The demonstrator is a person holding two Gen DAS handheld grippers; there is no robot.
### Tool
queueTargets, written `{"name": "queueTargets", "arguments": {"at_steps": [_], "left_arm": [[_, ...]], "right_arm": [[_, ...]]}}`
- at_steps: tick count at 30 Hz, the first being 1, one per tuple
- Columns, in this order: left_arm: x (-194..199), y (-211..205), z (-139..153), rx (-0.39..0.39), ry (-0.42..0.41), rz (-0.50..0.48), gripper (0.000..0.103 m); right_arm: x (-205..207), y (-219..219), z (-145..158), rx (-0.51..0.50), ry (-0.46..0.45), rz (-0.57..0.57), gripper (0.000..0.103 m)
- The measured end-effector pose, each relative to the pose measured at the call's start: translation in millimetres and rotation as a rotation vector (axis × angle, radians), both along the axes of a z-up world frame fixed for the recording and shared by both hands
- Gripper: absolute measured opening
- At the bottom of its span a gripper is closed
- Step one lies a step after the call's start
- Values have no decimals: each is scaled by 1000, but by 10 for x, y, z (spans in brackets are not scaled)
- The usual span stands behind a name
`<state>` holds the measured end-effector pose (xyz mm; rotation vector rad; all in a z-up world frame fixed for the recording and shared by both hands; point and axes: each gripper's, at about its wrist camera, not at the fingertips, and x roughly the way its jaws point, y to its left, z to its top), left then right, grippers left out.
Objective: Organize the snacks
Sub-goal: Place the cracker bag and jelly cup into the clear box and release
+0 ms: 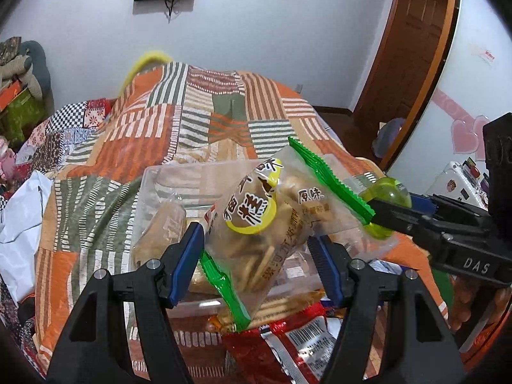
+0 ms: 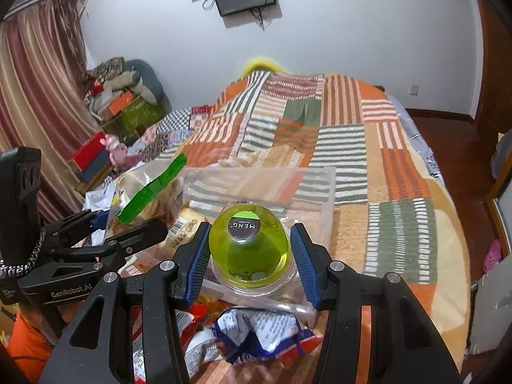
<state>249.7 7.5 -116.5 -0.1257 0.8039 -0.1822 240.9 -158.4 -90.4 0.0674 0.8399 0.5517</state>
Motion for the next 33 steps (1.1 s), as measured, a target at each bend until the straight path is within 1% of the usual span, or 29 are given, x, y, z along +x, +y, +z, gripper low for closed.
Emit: {"name": "queueTargets", "arguments": {"at_steps": [7,9,12,14,18,22,24,30,33], "left_arm": [[127,7,-120,-15,42,2,67],[152,-5,-155,-7,52,1,67],[157,-35,-171,18,46,-1,67],[167,-36,-189,16,54,-2,69],[155,-16,-186,-15,67,5,71],[104,37,-114,-32,49,25,75],[70,60,-74,-44,39,32,75],[-67,87,39,-28,16,40,77],[-141,88,65,-9,12,46,77]], "right_arm": [[155,113,-130,-14,58,36,47],[178,136,-165,-26,67,43,47],[192,178,-215,-47,82,52,47],[196,188,-248,-49,97,53,49],[191,171,-210,-55,74,34,50],[146,134,-113,-57,41,22,57],[111,108,-72,-61,26,17,57],[-36,42,43,-64,-5,19,58],[-109,12,100,-57,-19,18,61]]}}
